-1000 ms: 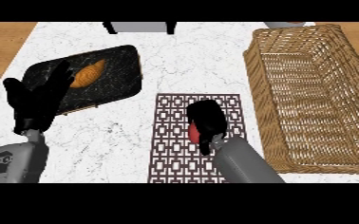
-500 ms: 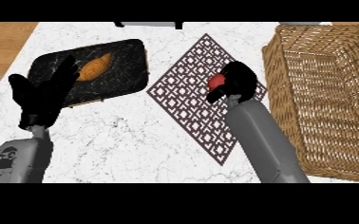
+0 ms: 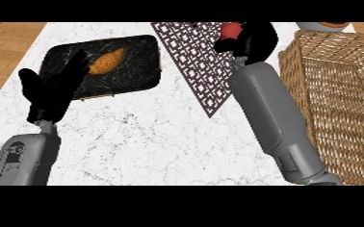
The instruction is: Pick the bell pepper from the placemat and place it in the basket
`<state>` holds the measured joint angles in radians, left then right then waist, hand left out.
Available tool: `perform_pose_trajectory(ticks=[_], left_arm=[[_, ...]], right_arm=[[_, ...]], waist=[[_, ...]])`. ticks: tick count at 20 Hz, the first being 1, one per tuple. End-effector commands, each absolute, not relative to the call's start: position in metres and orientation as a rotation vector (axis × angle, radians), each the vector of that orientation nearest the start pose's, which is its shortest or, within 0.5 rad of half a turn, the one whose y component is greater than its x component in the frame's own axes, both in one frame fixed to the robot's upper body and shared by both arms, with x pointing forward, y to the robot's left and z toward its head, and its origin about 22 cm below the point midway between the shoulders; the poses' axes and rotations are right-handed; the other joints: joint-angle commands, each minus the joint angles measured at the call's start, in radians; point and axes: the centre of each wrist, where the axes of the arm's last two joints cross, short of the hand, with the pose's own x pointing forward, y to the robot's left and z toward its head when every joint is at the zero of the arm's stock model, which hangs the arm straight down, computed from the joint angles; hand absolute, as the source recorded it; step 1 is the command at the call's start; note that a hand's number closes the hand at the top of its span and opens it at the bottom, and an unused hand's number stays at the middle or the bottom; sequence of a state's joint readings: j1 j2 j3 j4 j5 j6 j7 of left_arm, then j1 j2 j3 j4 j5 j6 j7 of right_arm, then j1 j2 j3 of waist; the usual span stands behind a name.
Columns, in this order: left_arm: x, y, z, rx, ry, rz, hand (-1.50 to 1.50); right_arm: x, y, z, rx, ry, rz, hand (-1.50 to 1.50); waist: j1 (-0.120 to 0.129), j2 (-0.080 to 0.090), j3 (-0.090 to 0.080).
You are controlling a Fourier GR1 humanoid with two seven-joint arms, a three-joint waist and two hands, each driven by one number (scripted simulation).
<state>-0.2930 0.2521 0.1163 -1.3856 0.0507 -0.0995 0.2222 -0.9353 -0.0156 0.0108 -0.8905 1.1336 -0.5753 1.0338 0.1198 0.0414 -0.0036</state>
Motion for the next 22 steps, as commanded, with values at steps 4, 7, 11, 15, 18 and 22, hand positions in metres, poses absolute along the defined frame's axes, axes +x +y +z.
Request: perform_pose_trajectory(ticks=[4,7,11,15,18,22], left_arm=[[0.315,0.276,0.051,0.095,-1.422,-0.191,0.0],[0.315,0.277,0.052,0.097,-1.437,-0.184,0.0],[0.319,0.278,0.054,0.114,-1.439,-0.158,0.0],[0.319,0.278,0.057,0.106,-1.443,-0.189,0.0],[0.32,0.284,0.059,0.132,-1.435,-0.159,0.0],[0.322,0.279,0.052,0.14,-1.425,-0.147,0.0]], right_arm=[[0.443,-0.099,0.179,-1.35,-1.189,-0.273,1.5],[0.451,-0.1,0.192,-1.422,-1.14,-0.303,1.5],[0.459,-0.102,0.219,-1.495,-1.072,-0.335,1.5],[0.465,-0.11,0.236,-1.574,-1.046,-0.401,1.5],[0.468,-0.116,0.264,-1.626,-1.016,-0.432,1.5],[0.471,-0.135,0.282,-1.696,-0.973,-0.47,1.5]], waist=[[0.013,-0.002,-0.004],[0.004,-0.006,-0.004],[-0.003,-0.005,-0.004],[0.002,-0.004,-0.003],[-0.003,-0.008,-0.002],[-0.024,-0.004,-0.002]])
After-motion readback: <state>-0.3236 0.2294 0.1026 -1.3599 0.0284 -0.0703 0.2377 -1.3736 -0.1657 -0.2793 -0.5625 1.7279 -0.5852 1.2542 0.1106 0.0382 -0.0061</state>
